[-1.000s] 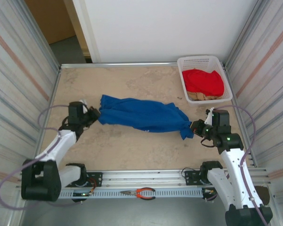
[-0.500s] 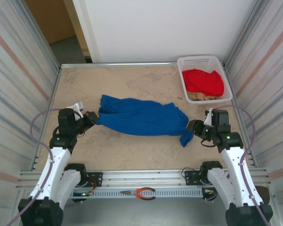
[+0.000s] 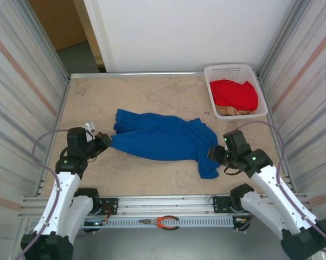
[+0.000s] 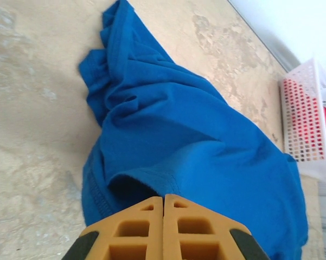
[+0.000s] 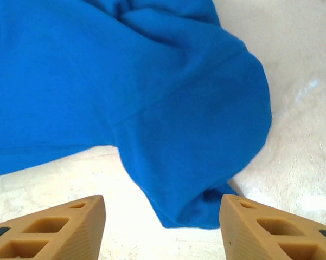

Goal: Fold the inside-out t-shirt

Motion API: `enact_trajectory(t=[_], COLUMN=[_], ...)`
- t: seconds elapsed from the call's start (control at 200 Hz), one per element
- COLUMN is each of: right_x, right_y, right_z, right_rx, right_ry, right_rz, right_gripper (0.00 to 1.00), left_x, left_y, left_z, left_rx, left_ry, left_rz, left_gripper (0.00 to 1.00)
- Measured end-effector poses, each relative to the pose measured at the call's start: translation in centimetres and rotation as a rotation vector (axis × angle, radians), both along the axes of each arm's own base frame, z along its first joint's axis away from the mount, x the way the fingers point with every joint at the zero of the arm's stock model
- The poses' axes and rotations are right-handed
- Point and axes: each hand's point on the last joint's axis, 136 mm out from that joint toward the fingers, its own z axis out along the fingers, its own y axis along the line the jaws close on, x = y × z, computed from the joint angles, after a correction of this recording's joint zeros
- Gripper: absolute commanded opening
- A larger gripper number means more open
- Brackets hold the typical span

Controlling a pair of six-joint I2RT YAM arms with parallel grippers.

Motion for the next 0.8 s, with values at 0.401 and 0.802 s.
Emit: enact_trajectory(t=[0.401,0.802], right_x=[-2.1,-0.2], right_y=[0.1,0.6], right_z=[-5.8,-6.3], right_rx=[-0.077,-0.037], right_ry=[0.107,0.061], right_rz=[-0.067,-0.099], right_gripper=[0.50,0.47], left_x=[1.7,2.2], left_y=[5.2,6.8], left_z=[0.6,0.3], left_rx=[0.106,0.131], left_ry=[0.050,0.071], left_rz=[0.156,0.204], left_gripper=[0.00,0.00])
